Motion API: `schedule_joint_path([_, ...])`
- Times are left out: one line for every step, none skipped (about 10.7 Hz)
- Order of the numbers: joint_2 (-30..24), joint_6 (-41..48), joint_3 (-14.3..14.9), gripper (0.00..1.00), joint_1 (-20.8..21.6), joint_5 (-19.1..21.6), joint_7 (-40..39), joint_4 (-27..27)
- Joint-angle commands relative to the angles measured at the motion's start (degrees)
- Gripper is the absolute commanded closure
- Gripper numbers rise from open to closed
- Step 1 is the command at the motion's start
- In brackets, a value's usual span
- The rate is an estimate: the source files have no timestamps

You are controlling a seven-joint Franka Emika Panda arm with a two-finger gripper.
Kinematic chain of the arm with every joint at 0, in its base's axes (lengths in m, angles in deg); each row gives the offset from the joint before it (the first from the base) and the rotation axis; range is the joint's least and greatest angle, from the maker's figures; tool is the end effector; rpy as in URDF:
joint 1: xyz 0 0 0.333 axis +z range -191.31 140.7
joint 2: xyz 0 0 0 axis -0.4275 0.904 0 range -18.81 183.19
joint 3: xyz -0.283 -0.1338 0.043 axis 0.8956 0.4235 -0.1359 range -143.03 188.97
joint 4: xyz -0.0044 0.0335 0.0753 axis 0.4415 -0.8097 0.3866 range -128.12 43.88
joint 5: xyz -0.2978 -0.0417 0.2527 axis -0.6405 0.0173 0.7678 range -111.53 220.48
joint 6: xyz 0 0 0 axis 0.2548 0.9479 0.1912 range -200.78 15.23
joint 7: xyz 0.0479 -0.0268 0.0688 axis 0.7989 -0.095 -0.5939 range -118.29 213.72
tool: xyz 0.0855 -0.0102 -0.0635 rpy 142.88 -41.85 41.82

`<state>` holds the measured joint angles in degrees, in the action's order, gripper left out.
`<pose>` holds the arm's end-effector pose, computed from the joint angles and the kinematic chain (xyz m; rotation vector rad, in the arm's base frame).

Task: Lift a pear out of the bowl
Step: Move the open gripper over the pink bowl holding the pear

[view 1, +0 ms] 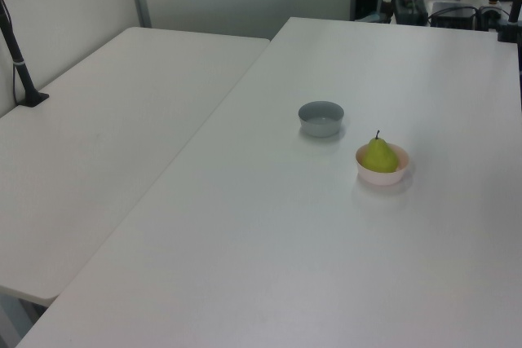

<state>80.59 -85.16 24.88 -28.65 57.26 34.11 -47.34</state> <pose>0.5586 -0.0473 0.6117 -3.0975 -0.2175 -0.1667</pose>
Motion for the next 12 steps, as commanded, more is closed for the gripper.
schedule_joint_path([-0.3,4.4,-0.5,0.0,1.7,-4.9,-10.1,-1.3])
schedule_joint_path([-0.2,6.6,-2.0,0.0,2.4,-7.5,-11.7,-1.3])
schedule_joint_path([-0.2,7.8,-3.2,0.0,2.6,-8.5,-11.7,-2.5])
schedule_joint_path([-0.4,7.8,-4.1,0.0,3.0,-8.7,-12.1,-4.2])
schedule_joint_path([-0.2,7.7,-5.0,0.0,3.4,-8.7,-12.7,-5.2])
schedule_joint_path([-0.2,7.5,-5.9,0.0,4.0,-8.7,-12.9,-6.8])
schedule_joint_path([-0.2,7.0,-7.2,0.0,4.2,-8.6,-12.9,-8.4])
schedule_joint_path([-0.3,6.1,-9.0,0.02,4.2,-8.6,-12.2,-10.8])
schedule_joint_path([-0.3,2.8,-9.8,0.04,4.2,-8.0,-9.9,-13.5])
schedule_joint_path([-0.3,-1.7,-10.3,0.05,4.2,-7.3,-6.5,-16.5])
schedule_joint_path([-0.3,-6.5,-11.2,0.05,4.2,-6.5,-3.5,-19.2])
schedule_joint_path([-0.2,-9.8,-11.4,0.05,4.2,-5.6,-1.3,-21.2])
